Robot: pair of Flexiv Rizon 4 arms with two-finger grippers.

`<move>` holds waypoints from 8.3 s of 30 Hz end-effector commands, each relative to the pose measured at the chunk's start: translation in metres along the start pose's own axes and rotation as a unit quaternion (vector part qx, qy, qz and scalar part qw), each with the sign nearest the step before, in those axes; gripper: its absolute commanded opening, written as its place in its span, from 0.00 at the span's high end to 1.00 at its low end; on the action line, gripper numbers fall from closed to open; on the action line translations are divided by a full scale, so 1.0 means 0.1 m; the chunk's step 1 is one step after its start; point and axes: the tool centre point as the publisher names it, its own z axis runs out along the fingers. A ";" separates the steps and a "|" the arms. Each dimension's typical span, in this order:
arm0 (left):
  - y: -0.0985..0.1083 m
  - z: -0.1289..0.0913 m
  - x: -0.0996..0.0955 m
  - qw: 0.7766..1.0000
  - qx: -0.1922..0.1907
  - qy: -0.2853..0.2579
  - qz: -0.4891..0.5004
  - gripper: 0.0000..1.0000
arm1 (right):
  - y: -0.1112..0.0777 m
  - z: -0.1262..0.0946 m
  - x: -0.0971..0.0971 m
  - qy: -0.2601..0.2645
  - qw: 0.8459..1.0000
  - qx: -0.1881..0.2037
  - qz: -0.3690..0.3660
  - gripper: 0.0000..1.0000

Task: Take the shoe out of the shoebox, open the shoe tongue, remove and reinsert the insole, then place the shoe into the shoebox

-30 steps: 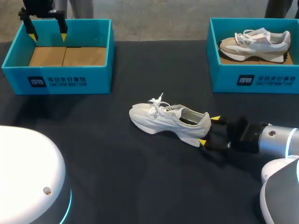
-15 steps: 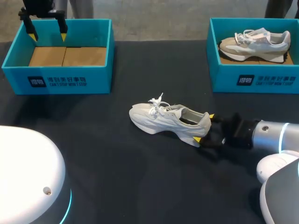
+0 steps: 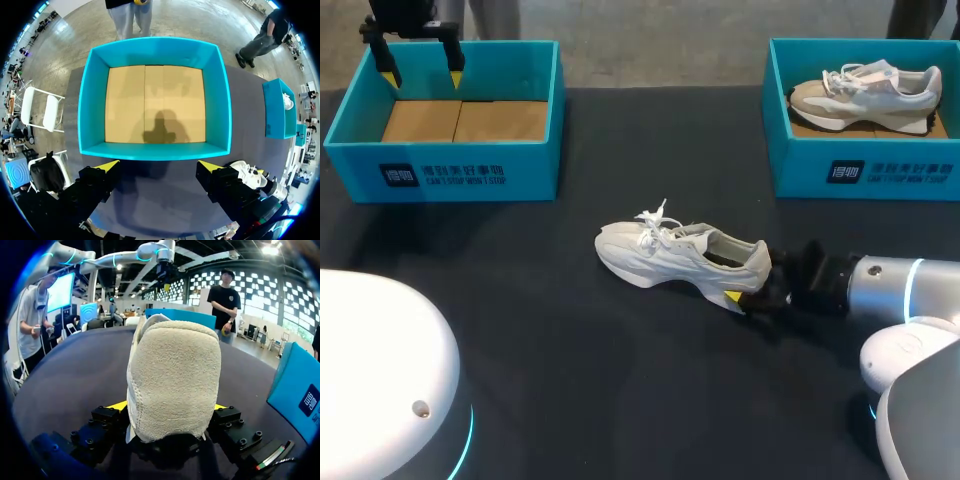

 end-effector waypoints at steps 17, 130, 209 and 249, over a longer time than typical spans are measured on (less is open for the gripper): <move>0.00 0.00 0.00 1.000 -0.001 0.000 0.000 0.00 | -0.07 -0.27 -0.04 0.138 0.990 -0.027 -0.025 1.00; 1.85 0.42 2.87 0.999 -0.011 -0.047 0.019 0.00 | -0.09 -0.16 0.05 0.207 0.975 0.017 -0.080 1.00; 2.50 1.39 3.95 0.986 -0.065 -0.140 0.059 0.00 | -0.09 -0.16 0.05 0.207 0.975 0.017 -0.080 1.00; 2.66 0.95 3.61 0.996 -0.064 0.038 0.051 1.00 | -0.09 -0.16 0.05 0.207 0.975 0.017 -0.080 1.00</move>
